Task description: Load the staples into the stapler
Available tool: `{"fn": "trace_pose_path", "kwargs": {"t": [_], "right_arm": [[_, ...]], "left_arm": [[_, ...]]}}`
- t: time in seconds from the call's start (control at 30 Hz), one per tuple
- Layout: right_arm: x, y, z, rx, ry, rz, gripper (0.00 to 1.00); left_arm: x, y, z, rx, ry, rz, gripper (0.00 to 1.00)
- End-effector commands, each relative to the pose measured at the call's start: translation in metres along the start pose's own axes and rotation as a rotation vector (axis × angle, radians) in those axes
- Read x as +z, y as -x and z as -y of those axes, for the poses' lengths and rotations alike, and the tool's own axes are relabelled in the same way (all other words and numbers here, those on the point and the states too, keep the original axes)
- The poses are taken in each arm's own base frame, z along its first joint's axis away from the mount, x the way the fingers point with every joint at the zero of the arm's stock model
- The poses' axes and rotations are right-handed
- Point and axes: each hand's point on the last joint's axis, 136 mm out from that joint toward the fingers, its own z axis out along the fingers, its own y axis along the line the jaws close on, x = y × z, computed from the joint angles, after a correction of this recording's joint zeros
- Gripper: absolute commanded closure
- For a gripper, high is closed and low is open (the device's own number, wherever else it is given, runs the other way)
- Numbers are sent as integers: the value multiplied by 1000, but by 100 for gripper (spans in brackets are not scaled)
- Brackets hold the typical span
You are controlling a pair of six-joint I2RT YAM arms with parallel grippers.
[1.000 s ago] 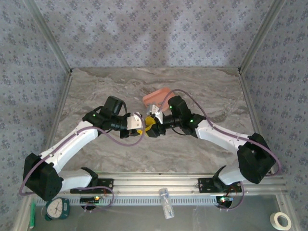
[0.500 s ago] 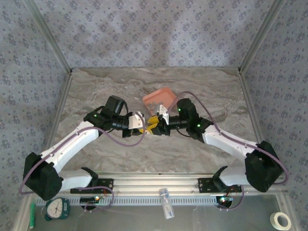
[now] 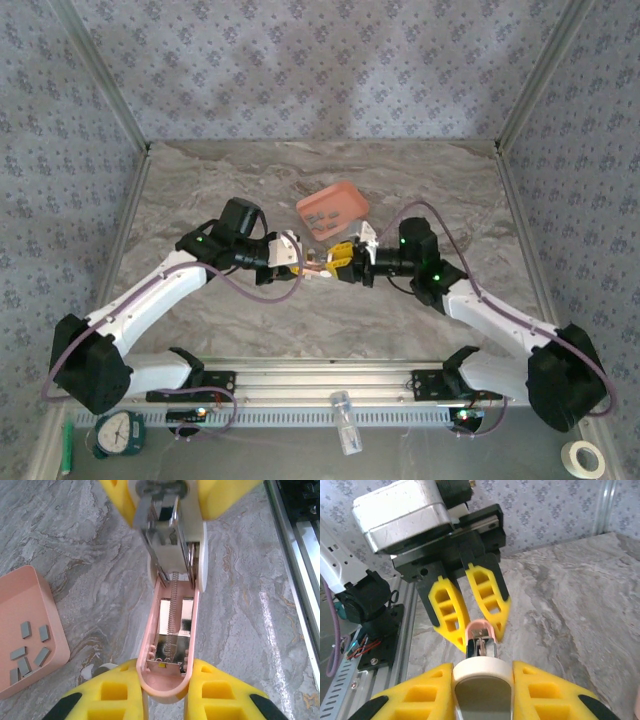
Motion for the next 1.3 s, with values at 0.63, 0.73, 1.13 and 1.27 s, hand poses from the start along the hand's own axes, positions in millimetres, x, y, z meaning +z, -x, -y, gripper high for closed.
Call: {"fn": "trace_pose_path", "kwargs": {"t": [0.63, 0.73, 1.13, 1.27], "right_arm": [[-31, -71, 26, 130, -217, -171, 68], [-32, -68, 23, 115, -213, -196, 59], [6, -40, 5, -65, -145, -267, 35], [29, -39, 6, -89, -95, -266, 34]], "left_arm": [[-9, -13, 3, 68, -32, -196, 94], [-7, -16, 4, 83, -39, -229, 94], [0, -15, 7, 111, -61, -246, 94], [1, -11, 8, 117, -68, -234, 94]]}}
